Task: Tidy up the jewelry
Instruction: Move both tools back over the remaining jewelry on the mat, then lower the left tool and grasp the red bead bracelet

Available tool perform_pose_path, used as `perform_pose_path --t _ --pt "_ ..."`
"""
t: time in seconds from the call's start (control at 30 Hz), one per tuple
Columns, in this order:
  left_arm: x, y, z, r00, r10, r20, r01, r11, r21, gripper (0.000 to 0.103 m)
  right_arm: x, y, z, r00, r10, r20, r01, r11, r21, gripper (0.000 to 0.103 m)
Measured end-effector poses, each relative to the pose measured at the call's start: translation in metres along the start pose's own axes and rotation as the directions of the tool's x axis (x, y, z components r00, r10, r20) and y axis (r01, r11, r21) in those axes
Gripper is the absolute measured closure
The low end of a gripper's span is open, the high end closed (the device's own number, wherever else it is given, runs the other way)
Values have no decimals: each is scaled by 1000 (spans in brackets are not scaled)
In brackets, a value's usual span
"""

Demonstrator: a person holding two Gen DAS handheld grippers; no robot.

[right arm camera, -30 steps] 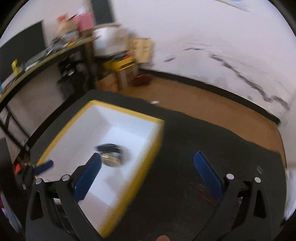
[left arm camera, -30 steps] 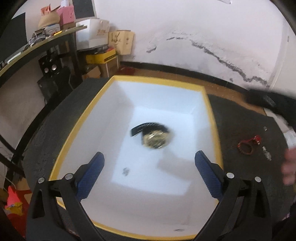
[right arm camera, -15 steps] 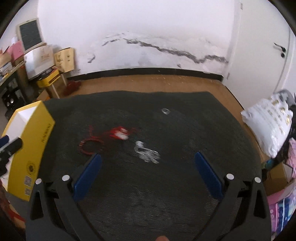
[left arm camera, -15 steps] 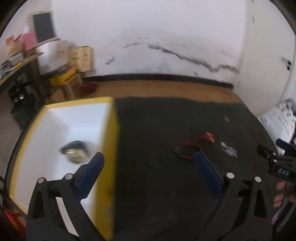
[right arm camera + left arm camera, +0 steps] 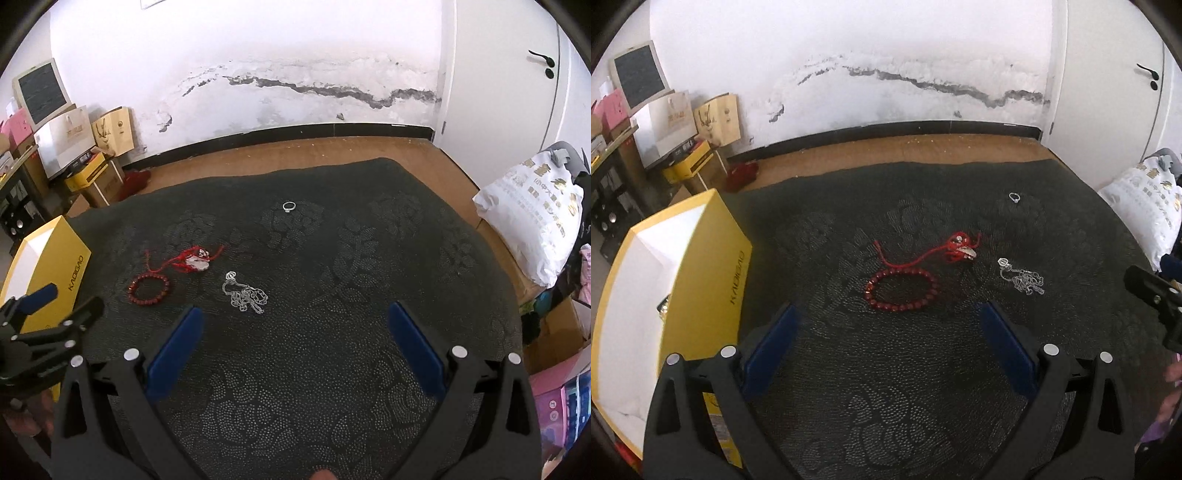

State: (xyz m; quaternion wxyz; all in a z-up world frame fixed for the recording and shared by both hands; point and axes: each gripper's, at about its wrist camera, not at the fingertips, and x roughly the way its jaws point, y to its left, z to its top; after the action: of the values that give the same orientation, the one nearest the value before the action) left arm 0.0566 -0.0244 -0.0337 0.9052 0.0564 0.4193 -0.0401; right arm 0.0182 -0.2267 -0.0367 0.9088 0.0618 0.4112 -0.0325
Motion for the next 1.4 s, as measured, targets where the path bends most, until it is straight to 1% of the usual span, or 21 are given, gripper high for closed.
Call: perform_pose_path --t 0.13,0.23,0.4,0.47,0.57,0.67,0.73,0.8,0.93,1.17,1.2,1.23,1.27,1.3,1.33,1.4 --pt "14 -6 0 1000 12 -14 -12 1000 8 7 0 0 1 1000 -2 7 2 1000 -3 6" --pt "24 -5 2 999 -5 -32 4 1000 -17 7 2 -2 2 1000 0 5 0 1000 4 6" --pt "36 -9 4 999 -10 -50 8 1000 -29 7 8 -2 4 1000 -3 -6 3 1000 5 6" --pt "43 -12 3 998 -24 -62 22 999 -33 7 10 -2 5 1000 3 -12 -3 1000 4 6" --pt "58 -17 2 996 -50 -80 48 998 -27 7 13 -2 5 1000 9 -18 -8 1000 1 6" --pt "79 -19 -4 996 -22 -90 20 1000 -23 7 15 -3 6 1000 17 -23 -16 1000 5 6" --pt "94 -20 -8 993 -9 -114 7 1000 -13 7 14 -4 7 1000 22 -22 -22 1000 11 6" --pt "104 -20 -11 990 -26 -139 23 999 -23 7 13 -6 9 999 28 -16 -28 999 18 6" --pt "110 -20 -9 992 -32 -121 28 999 -35 6 9 -12 13 999 40 -5 -40 999 36 6" --pt "114 -27 -6 995 -12 -99 8 999 -41 7 8 -18 11 999 53 -13 -53 998 40 6" --pt "113 -28 -5 995 -15 -95 11 999 -42 12 8 -19 11 999 51 -14 -51 998 43 6" --pt "111 -29 -5 996 -16 -89 13 999 -37 23 8 -21 11 999 49 -14 -48 998 45 6" --pt "109 -33 -4 997 -16 -81 15 1000 -24 29 8 -23 11 999 45 -15 -44 998 49 6" --pt "108 -35 -3 997 -21 -80 20 1000 -13 40 8 -25 10 999 42 -15 -41 998 50 6" --pt "107 -39 -2 996 -25 -81 24 1000 -2 49 8 -25 10 999 38 -15 -37 998 52 6" --pt "106 -45 -2 997 -23 -78 24 1000 11 60 9 -26 9 999 34 -19 -33 998 55 6"
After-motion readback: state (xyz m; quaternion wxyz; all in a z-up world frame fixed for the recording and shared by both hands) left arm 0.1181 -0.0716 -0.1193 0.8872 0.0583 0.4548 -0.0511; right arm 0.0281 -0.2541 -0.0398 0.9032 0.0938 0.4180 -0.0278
